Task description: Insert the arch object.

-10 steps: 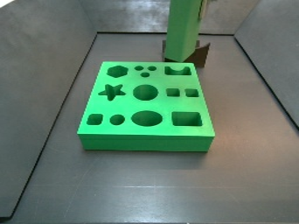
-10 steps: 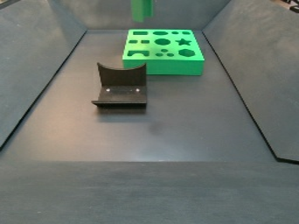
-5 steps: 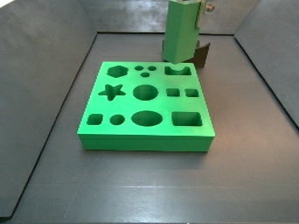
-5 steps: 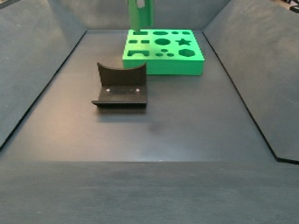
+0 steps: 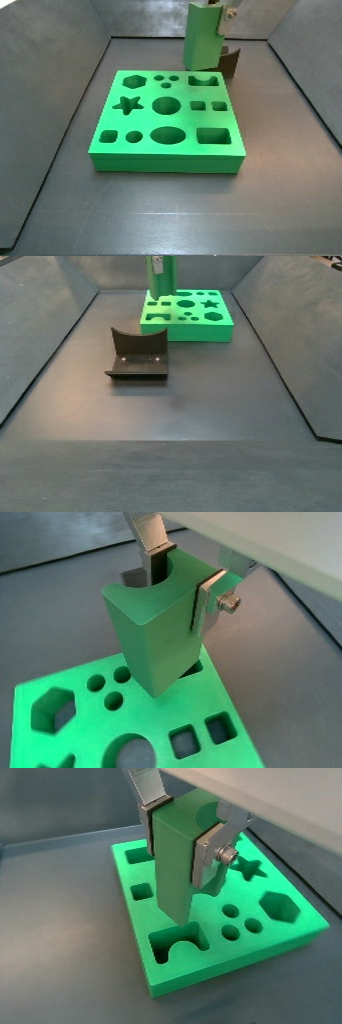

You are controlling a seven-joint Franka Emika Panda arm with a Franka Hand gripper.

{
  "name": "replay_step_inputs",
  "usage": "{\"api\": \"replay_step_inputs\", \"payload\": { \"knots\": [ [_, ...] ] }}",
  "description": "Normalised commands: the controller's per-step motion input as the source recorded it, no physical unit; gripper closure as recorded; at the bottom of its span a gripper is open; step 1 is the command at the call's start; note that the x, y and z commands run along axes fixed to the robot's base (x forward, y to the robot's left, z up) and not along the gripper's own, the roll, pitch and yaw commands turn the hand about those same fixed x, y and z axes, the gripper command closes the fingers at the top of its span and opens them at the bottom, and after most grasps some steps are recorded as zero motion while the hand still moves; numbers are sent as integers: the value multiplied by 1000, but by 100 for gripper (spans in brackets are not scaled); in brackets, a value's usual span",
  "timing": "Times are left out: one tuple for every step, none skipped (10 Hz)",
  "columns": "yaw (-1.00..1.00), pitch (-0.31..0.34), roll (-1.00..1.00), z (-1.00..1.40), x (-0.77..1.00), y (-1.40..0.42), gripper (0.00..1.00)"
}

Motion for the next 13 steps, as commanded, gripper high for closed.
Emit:
{"api": "replay_step_inputs", "payload": {
  "knots": [
    [-1000, 0, 63, 0, -26, 0, 100],
    [-1000, 0, 79, 0, -49, 0, 100],
    [-1000, 4, 87, 0, -46, 0, 100],
    [-854, 10, 99, -9, 0, 0, 100],
    [-486, 0, 106, -251, 320, -37, 100],
    [-311, -19, 127, -271, 203, -26, 100],
    [-240, -50, 243, -346, 177, 0, 100],
    [-289, -41, 176, -389, 214, 0, 100],
    [-280, -26, 144, -303, 126, 3, 100],
    [-263, 0, 120, -77, 60, 0, 100],
    [-209, 0, 121, -29, 51, 0, 100],
    [-11, 0, 100, -169, 0, 0, 100],
    [51, -10, 47, -229, 0, 20, 100]
  ]
}}
